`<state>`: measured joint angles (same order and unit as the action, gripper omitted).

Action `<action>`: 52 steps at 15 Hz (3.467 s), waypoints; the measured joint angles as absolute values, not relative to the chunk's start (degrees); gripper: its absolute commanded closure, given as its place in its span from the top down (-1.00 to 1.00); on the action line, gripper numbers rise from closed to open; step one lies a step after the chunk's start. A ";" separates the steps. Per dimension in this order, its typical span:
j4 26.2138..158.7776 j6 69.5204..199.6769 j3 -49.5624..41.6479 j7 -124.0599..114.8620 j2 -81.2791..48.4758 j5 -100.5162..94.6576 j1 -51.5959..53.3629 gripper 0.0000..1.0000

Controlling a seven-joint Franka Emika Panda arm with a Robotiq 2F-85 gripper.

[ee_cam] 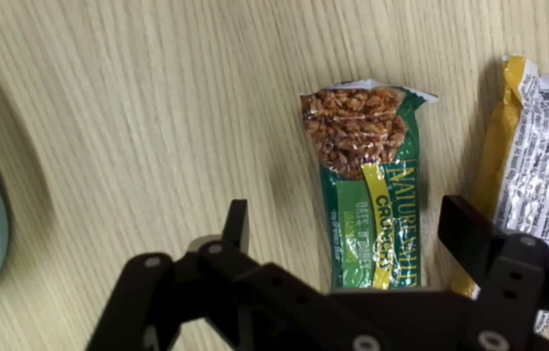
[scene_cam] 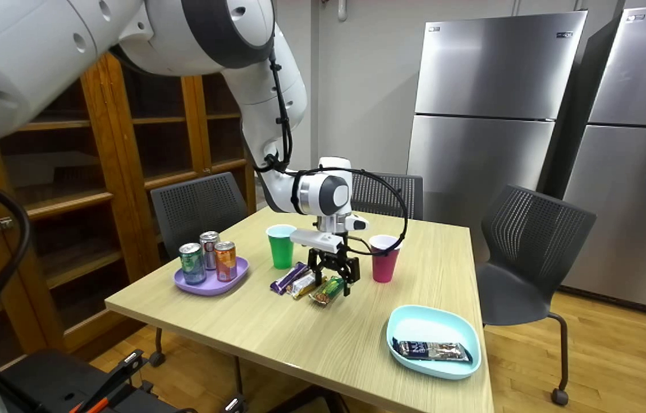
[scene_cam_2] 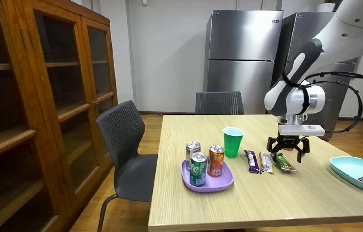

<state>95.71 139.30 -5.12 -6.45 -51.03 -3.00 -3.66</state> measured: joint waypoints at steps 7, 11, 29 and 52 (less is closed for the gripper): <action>92.69 139.22 -5.31 -7.38 -53.25 -2.96 -3.66 0.03; 91.45 139.19 -5.31 -7.55 -53.97 -2.94 -3.65 -0.58; 94.01 139.55 -10.77 -11.41 -48.02 -2.97 -1.46 -0.75; 102.19 141.79 -22.15 -30.81 -43.27 -0.02 -6.68 -0.75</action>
<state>102.19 141.79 -22.15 -30.81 -43.27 -0.02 -6.68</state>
